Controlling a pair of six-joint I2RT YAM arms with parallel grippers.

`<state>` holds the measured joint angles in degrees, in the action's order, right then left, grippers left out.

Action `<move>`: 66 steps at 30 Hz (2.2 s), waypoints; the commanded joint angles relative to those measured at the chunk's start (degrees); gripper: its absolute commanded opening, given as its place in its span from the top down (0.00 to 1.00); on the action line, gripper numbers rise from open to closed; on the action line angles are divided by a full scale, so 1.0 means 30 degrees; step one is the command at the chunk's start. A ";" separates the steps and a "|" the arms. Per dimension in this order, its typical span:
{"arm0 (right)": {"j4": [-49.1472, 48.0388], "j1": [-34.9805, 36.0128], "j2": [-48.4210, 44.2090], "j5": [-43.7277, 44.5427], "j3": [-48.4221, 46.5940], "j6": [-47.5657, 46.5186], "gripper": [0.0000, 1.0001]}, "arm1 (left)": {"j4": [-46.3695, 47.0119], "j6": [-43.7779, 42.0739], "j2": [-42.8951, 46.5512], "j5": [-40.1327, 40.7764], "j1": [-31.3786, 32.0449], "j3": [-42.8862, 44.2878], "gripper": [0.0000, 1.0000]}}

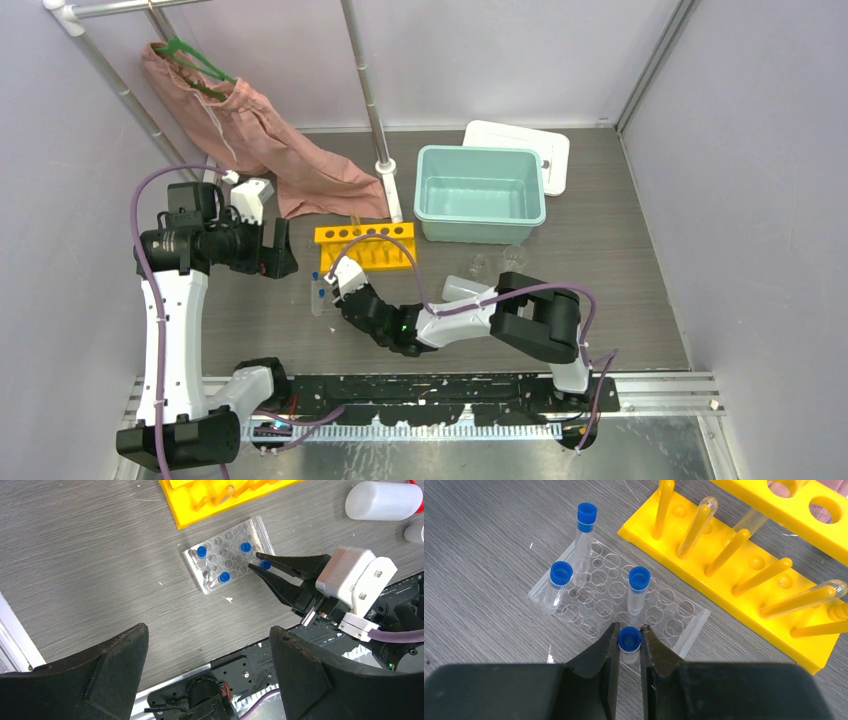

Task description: Organize the chemistry lab equipment

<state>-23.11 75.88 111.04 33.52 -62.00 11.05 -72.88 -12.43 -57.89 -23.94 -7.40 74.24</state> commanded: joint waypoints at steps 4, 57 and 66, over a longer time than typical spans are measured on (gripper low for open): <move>0.0534 0.0230 -0.2320 0.1379 -0.0040 0.1075 0.60 | 0.0378 -0.0194 0.0102 -0.0002 0.0027 0.0838 0.09; 1.8560 -1.2048 -0.9867 -0.1699 0.2487 1.1161 0.64 | -0.0155 -0.0450 0.0869 -0.1245 0.0033 0.1017 0.09; 1.7993 -1.2451 -0.8934 -0.2783 0.2126 1.0943 0.73 | -0.0242 -0.0333 0.0814 -0.1156 0.0020 0.1211 0.09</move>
<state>33.01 38.79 83.55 26.63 -54.63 43.86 -73.65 -13.69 -56.03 -27.00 -7.40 75.83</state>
